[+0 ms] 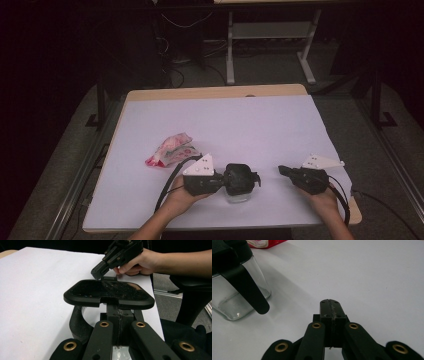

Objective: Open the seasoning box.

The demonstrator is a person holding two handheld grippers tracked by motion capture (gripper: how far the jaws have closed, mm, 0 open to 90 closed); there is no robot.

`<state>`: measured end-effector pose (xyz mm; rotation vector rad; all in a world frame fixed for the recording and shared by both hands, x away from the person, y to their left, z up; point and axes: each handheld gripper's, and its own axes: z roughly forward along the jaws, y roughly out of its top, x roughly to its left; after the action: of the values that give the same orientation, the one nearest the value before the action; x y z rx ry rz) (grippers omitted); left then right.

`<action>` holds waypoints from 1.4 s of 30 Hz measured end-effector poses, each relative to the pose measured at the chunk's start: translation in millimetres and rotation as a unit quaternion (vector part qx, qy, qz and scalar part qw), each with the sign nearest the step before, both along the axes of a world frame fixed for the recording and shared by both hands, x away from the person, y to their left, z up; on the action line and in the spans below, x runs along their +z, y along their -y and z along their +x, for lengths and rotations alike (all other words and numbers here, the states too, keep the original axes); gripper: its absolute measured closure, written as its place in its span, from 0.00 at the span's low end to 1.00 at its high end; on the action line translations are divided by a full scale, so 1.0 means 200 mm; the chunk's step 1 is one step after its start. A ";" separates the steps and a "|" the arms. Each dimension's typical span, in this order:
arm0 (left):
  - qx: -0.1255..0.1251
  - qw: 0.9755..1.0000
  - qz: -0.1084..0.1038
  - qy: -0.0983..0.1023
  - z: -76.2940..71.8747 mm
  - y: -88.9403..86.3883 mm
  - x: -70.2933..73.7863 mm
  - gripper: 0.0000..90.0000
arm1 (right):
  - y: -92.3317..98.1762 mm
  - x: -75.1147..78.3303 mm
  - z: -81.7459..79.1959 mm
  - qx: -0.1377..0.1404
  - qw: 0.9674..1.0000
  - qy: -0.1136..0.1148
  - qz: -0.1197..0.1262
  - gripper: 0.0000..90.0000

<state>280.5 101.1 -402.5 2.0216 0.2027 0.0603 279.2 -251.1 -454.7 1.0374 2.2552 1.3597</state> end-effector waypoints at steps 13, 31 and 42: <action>-0.004 1.000 -0.006 0.001 0.01 0.05 0.09 1.00 | 0.00 0.00 0.00 -0.001 1.000 0.003 0.001 1.00; -0.018 1.000 -0.012 0.006 0.05 0.18 0.19 1.00 | 0.00 0.00 0.00 -0.001 1.000 0.002 -0.001 1.00; -0.023 1.000 -0.006 0.001 0.07 0.28 0.20 1.00 | -0.01 0.00 -0.01 0.001 1.000 0.002 -0.005 1.00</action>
<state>294.0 44.6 -362.8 2.0129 0.1534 0.0323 277.9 -249.7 -454.7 1.0285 2.2572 1.3487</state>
